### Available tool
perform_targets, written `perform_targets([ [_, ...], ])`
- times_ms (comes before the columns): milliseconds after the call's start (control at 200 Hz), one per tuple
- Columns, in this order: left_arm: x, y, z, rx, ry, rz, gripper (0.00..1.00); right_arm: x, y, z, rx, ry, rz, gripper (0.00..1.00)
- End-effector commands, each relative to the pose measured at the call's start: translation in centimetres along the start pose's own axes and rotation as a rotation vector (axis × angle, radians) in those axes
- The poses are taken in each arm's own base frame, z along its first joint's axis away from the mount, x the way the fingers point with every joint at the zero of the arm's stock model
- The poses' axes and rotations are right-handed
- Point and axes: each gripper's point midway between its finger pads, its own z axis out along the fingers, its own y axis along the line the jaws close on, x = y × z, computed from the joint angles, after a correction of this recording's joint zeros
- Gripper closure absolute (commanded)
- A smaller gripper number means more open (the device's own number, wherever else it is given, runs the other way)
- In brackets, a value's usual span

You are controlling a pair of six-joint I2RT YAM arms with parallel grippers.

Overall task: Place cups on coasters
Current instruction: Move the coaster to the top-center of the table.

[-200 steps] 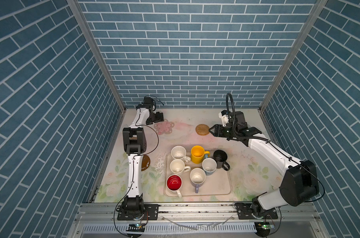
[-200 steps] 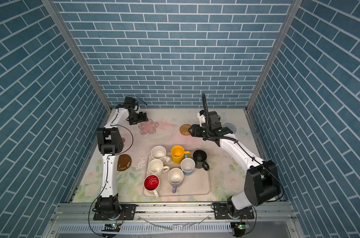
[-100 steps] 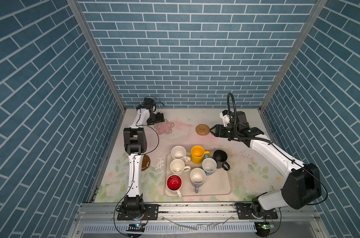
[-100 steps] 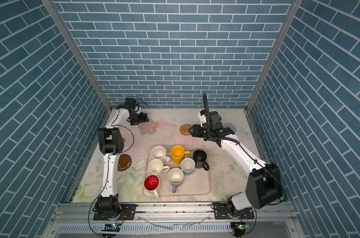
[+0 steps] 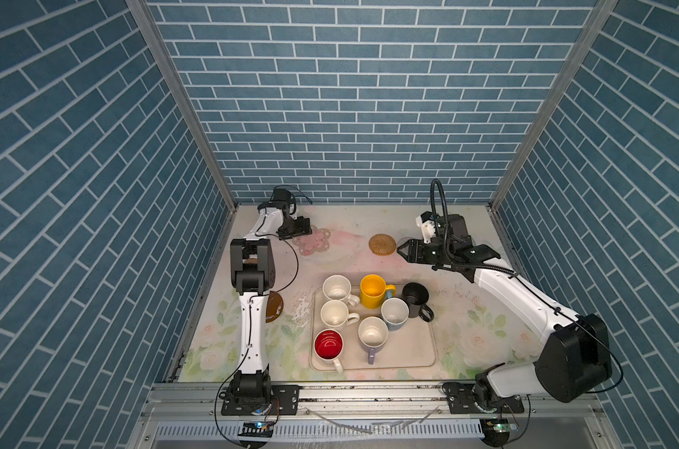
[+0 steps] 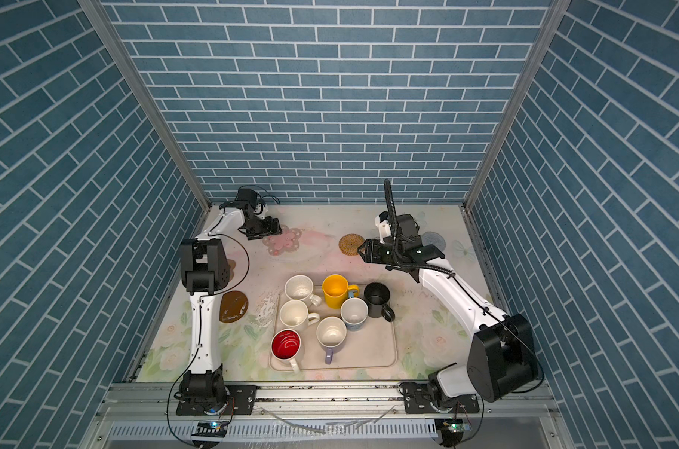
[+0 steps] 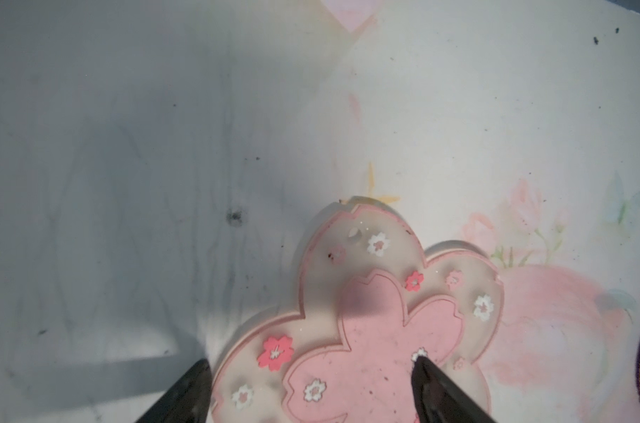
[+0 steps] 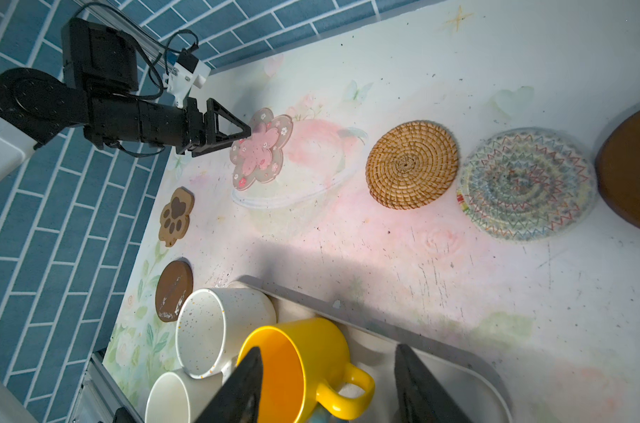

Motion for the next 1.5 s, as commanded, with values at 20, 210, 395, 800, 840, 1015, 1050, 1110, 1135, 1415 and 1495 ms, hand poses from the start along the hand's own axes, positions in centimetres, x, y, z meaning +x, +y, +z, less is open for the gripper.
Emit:
perform_targets([
  [20,3.0,-1.7,1.8,0.013,0.097,0.023,0.14,1.0,-0.3,-0.5,0.01,0.0,-0.014,0.42],
  [210,3.5,-3.5,2.7,0.024,0.113,0.05,0.14,1.5,-0.7,-0.7,0.02,-0.002,-0.013,0.41],
  [395,4.4,-5.1,3.0,0.03,0.135,0.079,0.14,1.6,-0.8,-0.5,0.02,0.001,-0.012,0.41],
  [800,7.2,-8.3,2.7,0.049,0.196,0.193,0.15,1.2,-0.8,1.2,-0.005,0.001,0.0,0.41],
  [840,7.3,-8.5,2.6,0.048,0.2,0.2,0.15,1.2,-0.8,1.2,-0.006,0.001,0.0,0.41],
  [1015,5.9,-8.7,1.5,0.037,0.148,0.208,0.14,1.3,-0.8,1.2,-0.004,0.006,-0.009,0.41],
  [1050,5.4,-8.8,1.2,0.036,0.134,0.211,0.14,1.4,-0.8,1.2,-0.005,0.009,-0.01,0.41],
  [1110,4.7,-9.1,0.9,0.036,0.113,0.211,0.14,1.4,-0.8,1.3,-0.006,0.011,-0.011,0.41],
  [1135,4.4,-9.2,0.8,0.035,0.107,0.206,0.14,1.3,-0.8,1.2,-0.007,0.011,-0.012,0.41],
  [1415,2.8,-10.1,2.8,0.077,0.094,0.142,0.13,1.1,-0.7,1.3,-0.002,0.026,-0.026,0.41],
  [1495,2.7,-10.3,3.4,0.093,0.093,0.129,0.13,1.1,-0.7,1.4,-0.001,0.03,-0.026,0.41],
])
